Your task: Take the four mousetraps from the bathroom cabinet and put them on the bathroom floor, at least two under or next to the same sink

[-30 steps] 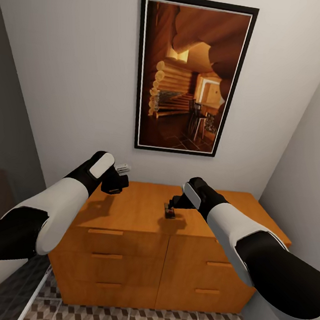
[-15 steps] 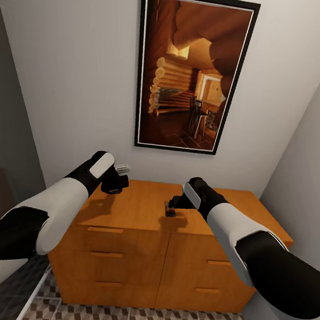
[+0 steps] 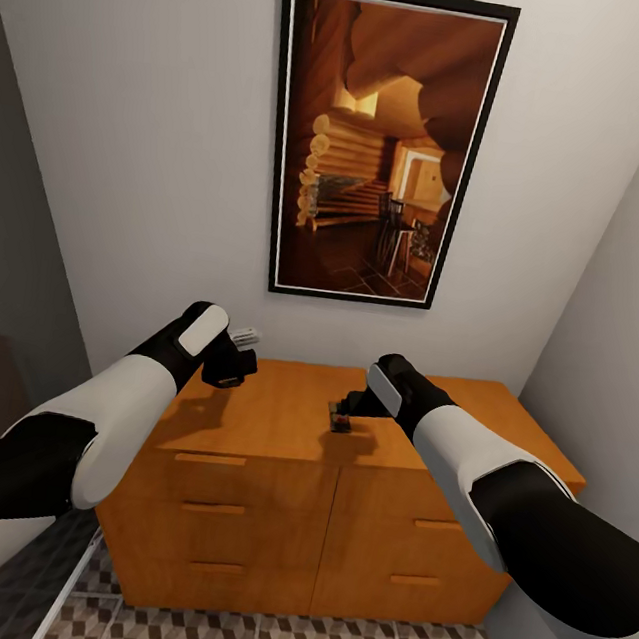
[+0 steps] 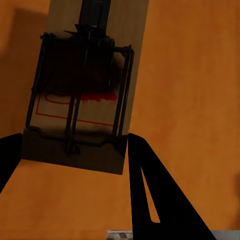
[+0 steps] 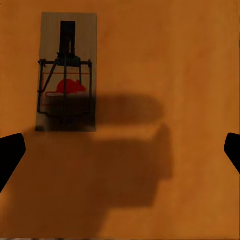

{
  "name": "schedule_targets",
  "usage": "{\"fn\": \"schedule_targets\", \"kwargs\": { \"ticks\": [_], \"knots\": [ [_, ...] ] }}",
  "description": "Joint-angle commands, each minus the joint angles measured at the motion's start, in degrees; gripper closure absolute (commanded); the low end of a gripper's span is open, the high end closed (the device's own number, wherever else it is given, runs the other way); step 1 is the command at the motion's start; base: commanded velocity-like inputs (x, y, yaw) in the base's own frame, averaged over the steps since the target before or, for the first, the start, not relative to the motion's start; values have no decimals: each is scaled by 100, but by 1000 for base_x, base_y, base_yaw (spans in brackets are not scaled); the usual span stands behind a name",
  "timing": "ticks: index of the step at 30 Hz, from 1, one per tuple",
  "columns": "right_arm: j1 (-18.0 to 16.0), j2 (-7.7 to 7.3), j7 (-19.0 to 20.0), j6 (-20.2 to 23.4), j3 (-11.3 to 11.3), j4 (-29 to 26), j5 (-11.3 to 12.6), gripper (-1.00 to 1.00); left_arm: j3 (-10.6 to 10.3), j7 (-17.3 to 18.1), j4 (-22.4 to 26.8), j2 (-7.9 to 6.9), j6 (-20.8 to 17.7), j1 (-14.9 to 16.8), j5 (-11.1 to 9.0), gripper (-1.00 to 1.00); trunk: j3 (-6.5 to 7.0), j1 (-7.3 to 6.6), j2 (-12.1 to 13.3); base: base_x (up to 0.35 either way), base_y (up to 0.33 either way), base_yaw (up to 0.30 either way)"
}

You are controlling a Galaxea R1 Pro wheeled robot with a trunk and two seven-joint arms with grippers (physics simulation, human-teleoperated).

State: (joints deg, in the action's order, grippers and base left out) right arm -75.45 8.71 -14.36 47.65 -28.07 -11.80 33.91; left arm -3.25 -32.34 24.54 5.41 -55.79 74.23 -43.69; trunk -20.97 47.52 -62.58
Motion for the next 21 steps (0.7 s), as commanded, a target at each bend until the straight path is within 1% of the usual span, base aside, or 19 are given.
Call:
{"fn": "schedule_targets", "kwargs": {
  "ticks": [1, 8, 15, 21],
  "knots": [
    [-5, -1, -53, 17, -34, -7, 103, -100, -36, -45, 7, -4, -19, 4, -43, 100, -7, 0, -5, 0, 15, 0],
    [-5, -1, -87, 13, -40, -7, 331, -100, -36, -44, 7, -4, -13, 4, -43, 100, -7, 0, -5, 0, 83, 0],
    [-5, -1, -92, 8, -41, -7, 378, -100, -36, -46, 7, -5, -11, 4, -43, 100, -7, 0, -5, 0, 204, 0],
    [-5, -1, -93, 8, -41, -7, 381, -100, -36, -52, 7, -5, -11, 4, -42, 100, -7, 0, -5, 0, 67, 0]
  ]
}}
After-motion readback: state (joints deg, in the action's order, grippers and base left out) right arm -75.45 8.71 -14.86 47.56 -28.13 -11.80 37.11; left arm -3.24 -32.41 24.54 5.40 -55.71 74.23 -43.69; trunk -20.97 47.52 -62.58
